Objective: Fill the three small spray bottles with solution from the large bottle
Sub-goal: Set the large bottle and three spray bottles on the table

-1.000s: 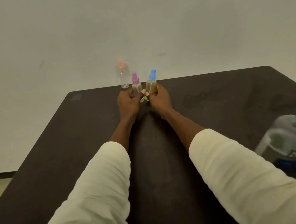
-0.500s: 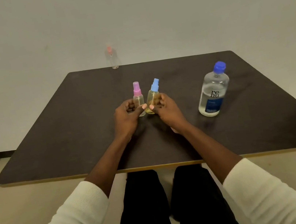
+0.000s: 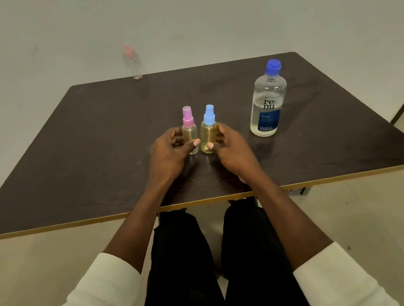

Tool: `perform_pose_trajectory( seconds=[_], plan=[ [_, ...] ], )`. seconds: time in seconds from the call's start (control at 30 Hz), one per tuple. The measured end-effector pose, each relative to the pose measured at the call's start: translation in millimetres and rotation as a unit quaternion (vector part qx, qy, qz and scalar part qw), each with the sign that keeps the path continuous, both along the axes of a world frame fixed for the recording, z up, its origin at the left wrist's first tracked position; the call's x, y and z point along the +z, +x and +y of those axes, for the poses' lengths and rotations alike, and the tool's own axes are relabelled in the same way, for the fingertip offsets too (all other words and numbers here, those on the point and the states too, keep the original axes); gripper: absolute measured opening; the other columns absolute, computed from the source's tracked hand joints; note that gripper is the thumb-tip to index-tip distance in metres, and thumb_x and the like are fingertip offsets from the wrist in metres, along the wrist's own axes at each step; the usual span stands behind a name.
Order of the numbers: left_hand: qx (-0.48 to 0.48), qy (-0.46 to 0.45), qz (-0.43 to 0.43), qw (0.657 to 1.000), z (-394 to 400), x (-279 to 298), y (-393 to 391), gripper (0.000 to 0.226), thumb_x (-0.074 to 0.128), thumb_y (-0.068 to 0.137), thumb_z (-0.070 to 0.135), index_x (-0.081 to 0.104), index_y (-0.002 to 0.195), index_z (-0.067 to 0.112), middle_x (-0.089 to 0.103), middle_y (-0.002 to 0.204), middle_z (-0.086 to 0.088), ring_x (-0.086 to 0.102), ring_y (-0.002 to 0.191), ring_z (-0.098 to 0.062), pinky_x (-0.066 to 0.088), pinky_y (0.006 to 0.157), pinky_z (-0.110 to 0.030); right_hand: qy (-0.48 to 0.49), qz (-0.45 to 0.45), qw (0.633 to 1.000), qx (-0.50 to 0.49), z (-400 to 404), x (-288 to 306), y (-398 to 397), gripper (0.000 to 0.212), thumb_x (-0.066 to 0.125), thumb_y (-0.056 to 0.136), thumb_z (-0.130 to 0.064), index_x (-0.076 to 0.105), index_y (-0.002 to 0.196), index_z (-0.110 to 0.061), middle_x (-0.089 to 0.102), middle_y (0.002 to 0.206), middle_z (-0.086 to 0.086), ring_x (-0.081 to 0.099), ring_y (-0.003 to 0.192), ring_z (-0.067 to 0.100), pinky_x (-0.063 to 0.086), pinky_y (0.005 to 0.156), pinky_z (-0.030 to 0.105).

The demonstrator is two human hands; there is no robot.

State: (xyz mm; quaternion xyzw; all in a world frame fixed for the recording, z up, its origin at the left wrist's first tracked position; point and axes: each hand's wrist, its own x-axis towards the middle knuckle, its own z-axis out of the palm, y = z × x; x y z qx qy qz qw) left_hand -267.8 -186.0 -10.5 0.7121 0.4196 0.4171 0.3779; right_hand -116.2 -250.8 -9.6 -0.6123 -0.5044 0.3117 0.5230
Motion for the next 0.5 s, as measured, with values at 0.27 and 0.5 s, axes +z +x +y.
perform_pose_trajectory(
  seconds=[0.27, 0.5],
  plan=[
    [0.013, 0.008, 0.020, 1.000, -1.6, 1.9, 1.0, 0.032, 0.078, 0.086, 0.026, 0.068, 0.114, 0.016, 0.074, 0.103, 0.008, 0.069, 0.093, 0.003, 0.053, 0.081, -0.011, 0.011, -0.044, 0.999, 0.010, -1.3, 2.8, -2.9, 0.037, 0.057, 0.093, -0.004, 0.058, 0.123, -0.025, 0.067, 0.114, -0.009, 0.061, 0.106, 0.002, 0.047, 0.093, 0.023],
    [0.033, 0.008, 0.020, 0.999, -2.3, 4.3, 2.3, 0.035, 0.081, 0.084, 0.023, 0.068, 0.115, 0.013, 0.074, 0.102, 0.007, 0.066, 0.089, 0.008, 0.049, 0.073, -0.003, 0.011, -0.040, 0.999, 0.004, 3.6, -2.0, -1.3, 0.037, 0.058, 0.091, -0.005, 0.058, 0.120, -0.029, 0.068, 0.113, -0.010, 0.062, 0.107, 0.005, 0.050, 0.098, 0.034]
  ],
)
